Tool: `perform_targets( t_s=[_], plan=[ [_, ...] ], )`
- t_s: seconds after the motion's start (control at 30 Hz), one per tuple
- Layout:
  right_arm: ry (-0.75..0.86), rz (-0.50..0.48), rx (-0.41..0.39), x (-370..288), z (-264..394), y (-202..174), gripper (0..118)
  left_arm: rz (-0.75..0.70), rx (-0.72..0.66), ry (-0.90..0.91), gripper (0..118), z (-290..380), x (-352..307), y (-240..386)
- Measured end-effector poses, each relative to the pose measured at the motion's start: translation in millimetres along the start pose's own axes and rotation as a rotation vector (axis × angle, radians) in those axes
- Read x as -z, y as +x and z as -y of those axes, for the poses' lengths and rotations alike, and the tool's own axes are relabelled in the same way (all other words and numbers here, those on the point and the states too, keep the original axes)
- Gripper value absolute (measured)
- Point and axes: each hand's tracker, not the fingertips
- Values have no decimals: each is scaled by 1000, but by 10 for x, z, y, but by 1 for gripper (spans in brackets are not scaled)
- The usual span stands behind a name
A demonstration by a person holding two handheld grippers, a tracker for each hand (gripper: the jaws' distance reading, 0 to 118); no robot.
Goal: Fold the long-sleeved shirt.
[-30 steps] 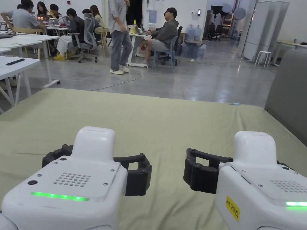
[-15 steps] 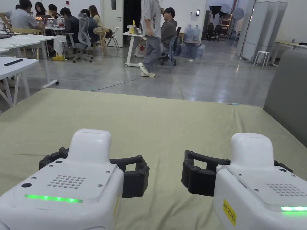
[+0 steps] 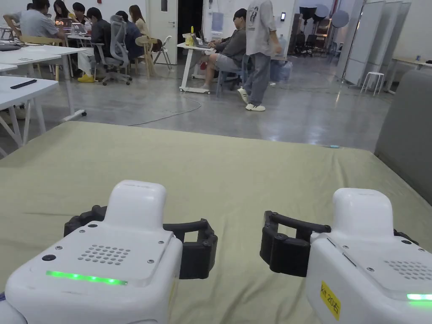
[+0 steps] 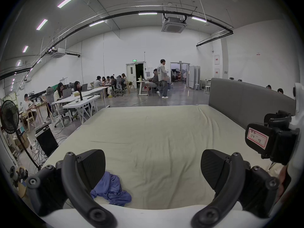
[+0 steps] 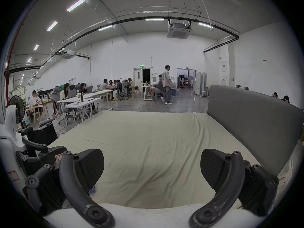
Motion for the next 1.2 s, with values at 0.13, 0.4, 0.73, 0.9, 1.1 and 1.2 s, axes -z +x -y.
perform_targets(
  t_s=[0.13, 0.4, 0.73, 0.9, 1.1, 1.2],
  plan=[
    [-7, -3, 4, 2, 9, 12, 116, -5, 0, -5, 116, 3, 11, 1],
    [16, -10, -1, -24, 57, 6, 0, 133, -26, 5, 0, 52, 9, -24],
    [11, -32, -11, 170, 108, -98, 0, 95, -81, 44, 0, 54, -6, -238],
    [-34, -369, -60, 360, 4, -1118, 0, -118, -62, 14, 0, 65, -241, -1019],
    [-115, -832, 21, 265, 16, -1892, 0, -437, -125, -127, 0, 416, -400, -2107],
    [-114, -819, -41, 349, 126, -1840, 0, -382, -234, -178, 12, 707, -159, -2427]
  ],
)
